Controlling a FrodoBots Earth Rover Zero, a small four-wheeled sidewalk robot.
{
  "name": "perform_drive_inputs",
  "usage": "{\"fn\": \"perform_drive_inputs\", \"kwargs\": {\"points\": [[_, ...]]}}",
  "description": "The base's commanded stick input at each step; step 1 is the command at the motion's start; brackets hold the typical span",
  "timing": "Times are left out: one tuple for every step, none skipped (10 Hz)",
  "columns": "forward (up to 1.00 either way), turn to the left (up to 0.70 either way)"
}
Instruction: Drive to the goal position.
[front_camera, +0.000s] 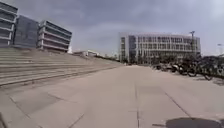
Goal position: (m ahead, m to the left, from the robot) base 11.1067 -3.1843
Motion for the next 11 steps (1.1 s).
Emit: {"fn": "perform_drive_inputs", "kwargs": {"points": [[1.00,0.00],[1.00,0.00],[1.00,0.00],[1.00,0.00],[1.00,0.00],[1.00,0.00],[1.00,0.00],[1.00,0.00],[1.00,0.00],[1.00,0.00],[1.00,0.40]]}}
